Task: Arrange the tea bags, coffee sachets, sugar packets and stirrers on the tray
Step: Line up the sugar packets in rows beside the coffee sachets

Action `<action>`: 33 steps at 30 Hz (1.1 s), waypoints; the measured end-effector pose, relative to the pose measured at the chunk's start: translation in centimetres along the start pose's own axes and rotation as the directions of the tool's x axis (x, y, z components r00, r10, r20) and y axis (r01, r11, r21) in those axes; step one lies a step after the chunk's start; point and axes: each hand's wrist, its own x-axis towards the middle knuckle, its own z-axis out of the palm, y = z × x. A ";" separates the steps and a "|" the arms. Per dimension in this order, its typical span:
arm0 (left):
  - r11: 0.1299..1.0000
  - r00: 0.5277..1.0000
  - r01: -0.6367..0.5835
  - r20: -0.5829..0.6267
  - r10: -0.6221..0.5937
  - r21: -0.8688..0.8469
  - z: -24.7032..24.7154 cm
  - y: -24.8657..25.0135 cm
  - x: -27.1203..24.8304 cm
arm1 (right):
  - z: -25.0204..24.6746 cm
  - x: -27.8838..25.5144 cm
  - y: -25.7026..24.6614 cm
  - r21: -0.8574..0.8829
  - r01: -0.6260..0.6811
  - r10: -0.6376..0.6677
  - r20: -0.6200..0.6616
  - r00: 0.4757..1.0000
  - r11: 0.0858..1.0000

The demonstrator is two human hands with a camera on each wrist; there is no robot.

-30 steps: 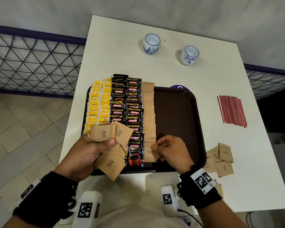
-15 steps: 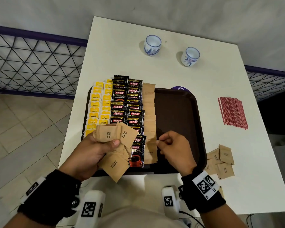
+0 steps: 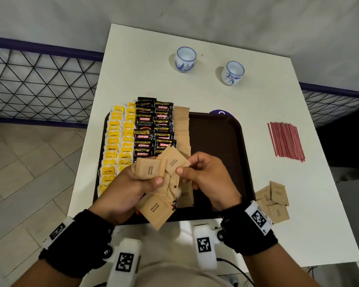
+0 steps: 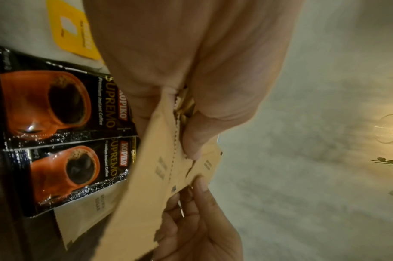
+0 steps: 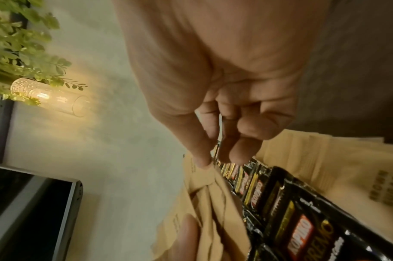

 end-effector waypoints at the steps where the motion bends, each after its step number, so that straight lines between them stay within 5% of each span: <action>1: 1.000 1.000 0.005 -0.004 -0.005 0.002 0.0 0.0 0.0 | -0.1 0.1 -0.1 0.019 0.003 -0.003 -0.002 1.000 1.000; 8: 1.000 0.999 0.016 -0.043 -0.016 0.001 -0.8 -0.1 -0.3 | -3.6 -0.1 -0.9 0.258 0.052 -0.035 -0.071 0.997 0.965; 18: 1.000 0.998 0.005 -0.062 -0.006 -0.019 -1.7 -0.2 -0.6 | -5.1 -0.7 2.3 -0.277 0.068 -0.056 0.053 0.997 0.959; 33: 1.000 0.998 0.024 -0.053 -0.024 0.000 -1.6 -0.5 -0.6 | -3.4 0.5 6.1 -0.455 0.131 -0.063 0.160 0.985 0.881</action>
